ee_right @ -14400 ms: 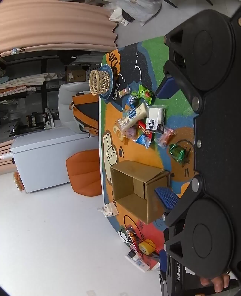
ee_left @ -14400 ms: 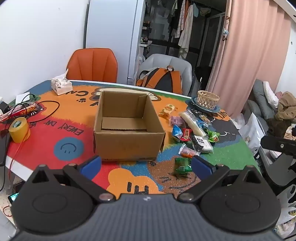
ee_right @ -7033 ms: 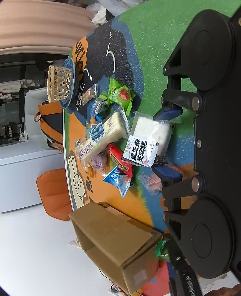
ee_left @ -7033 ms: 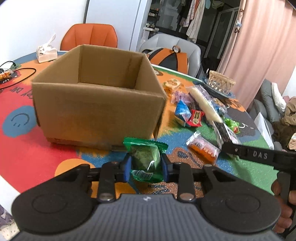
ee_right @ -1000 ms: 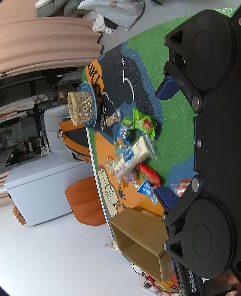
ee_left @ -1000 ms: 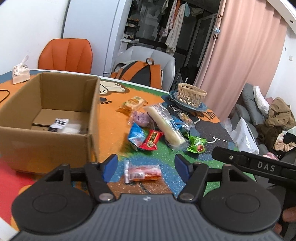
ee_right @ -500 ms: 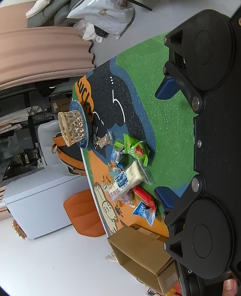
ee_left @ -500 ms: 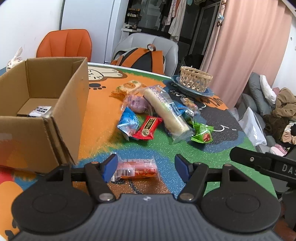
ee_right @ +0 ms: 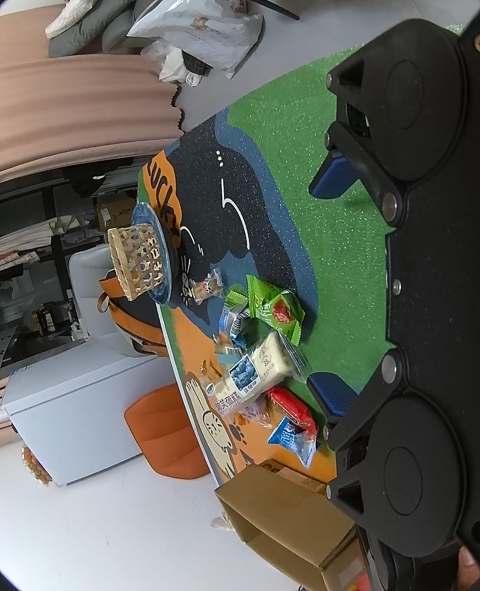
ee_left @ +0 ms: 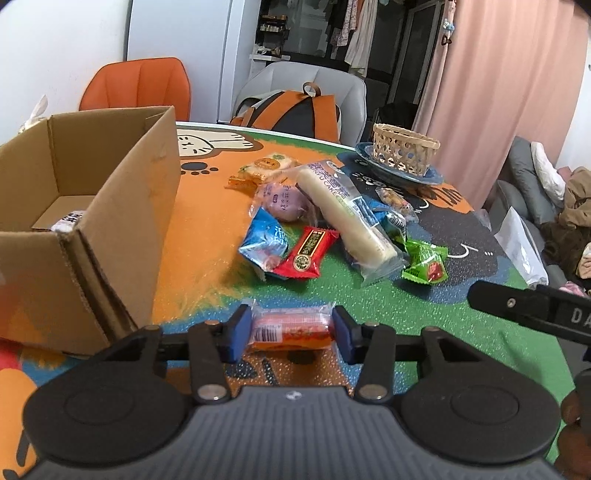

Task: Organize snacks
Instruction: 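Grasp the red-orange sausage pack with the left gripper while the right gripper grasps the green candy, then carry the sausage pack and green candy over the box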

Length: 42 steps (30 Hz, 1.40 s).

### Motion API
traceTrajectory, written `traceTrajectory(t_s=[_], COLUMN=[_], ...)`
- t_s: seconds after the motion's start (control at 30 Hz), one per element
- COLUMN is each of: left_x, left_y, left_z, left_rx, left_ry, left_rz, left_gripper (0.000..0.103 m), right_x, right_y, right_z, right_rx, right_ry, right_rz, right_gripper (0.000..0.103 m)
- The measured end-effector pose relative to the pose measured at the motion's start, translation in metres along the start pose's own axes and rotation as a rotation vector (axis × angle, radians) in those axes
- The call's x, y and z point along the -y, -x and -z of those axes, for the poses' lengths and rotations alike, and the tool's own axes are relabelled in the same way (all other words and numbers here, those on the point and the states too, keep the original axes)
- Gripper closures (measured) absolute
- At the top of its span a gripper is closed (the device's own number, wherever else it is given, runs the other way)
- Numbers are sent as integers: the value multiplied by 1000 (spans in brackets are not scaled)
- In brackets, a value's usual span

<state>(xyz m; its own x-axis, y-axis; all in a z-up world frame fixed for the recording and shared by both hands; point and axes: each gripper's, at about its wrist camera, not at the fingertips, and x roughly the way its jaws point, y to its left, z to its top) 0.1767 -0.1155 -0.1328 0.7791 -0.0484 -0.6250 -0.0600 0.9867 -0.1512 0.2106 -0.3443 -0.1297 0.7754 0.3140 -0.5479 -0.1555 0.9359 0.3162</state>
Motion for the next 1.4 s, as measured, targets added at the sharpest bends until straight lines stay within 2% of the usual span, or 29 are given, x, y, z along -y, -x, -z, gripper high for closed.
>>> traceTrajectory(t_s=[0.53,1.0,1.03,1.13,1.17,1.2,1.27,1.4], left_x=[-1,-10,-11,-13,-14,-15,-14,-13], left_y=[8,-6,-7,-4,-3,-1,2,9], left_z=[-26,-44,-45,-46,-46,-47,-47,-47], left_rx=[53,60,58,66,68,69,74,87], left_ry=[24,69,72,75,76,78,77,72], left_rz=[20,16,16,16,18,20,27,39], left_gripper=[57,57,57,57,57,57,57,57], right_x=[-8,-21,-21,-22,-23,-22,-18,-24], right_y=[-31,-66,-68,-72,-72,-72,-68,-54], right_z=[-20,-33,-33,-31,-32,-33,-35,-34], right_rx=[-5,-60,-65,-68,-72,-82,-84,-53], right_ry=[15,56,55,71,79,65,27,42], right_rz=[-2,37,39,62,66,61,42,41], right_gripper=[2,19,21,48,67,72,73,73])
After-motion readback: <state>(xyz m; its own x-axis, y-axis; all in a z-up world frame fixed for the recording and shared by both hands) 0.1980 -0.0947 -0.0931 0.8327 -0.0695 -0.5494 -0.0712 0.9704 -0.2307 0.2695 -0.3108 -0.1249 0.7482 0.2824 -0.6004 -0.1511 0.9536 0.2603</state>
